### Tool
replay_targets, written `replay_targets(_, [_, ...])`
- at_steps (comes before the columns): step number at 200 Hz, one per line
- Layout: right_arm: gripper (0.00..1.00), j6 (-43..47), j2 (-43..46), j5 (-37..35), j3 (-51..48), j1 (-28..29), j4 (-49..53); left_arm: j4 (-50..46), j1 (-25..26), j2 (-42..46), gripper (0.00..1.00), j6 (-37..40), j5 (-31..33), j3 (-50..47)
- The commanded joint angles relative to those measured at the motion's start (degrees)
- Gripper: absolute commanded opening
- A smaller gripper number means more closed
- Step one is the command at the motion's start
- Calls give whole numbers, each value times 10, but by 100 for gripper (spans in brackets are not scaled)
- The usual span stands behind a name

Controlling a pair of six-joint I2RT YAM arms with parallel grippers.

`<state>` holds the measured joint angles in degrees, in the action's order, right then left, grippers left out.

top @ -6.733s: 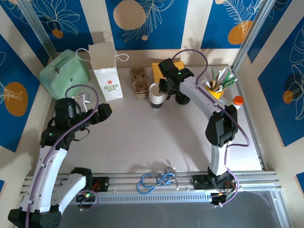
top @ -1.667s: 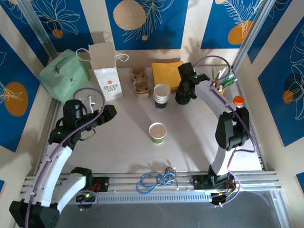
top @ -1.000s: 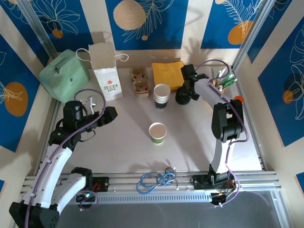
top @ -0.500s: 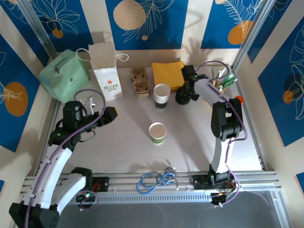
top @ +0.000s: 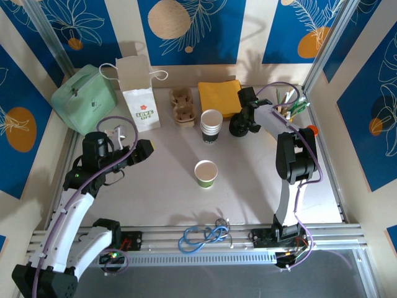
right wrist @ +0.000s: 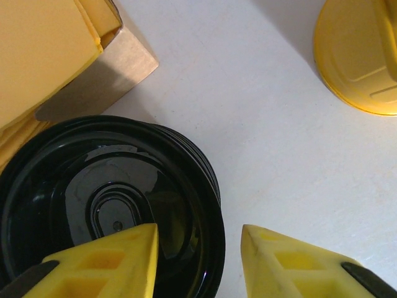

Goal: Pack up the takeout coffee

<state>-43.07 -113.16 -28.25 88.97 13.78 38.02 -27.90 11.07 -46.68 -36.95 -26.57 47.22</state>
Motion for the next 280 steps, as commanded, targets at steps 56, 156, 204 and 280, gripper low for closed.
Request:
replay_targets(56, [29,-5,-12,9,-15,-4,-24,-18,5,4,97,24,-1,13])
replay_targets(156, [17,-3,0,16,-21,-9,-32,-22,4,8,97,25,-6,15])
replay_targets(204, [11,8,30,24,-26,-8,-30,-24,5,10,98,25,-7,16])
replay_targets(280, [9,37,101,23,-35,-9,3,-37,5,12,98,30,-7,31])
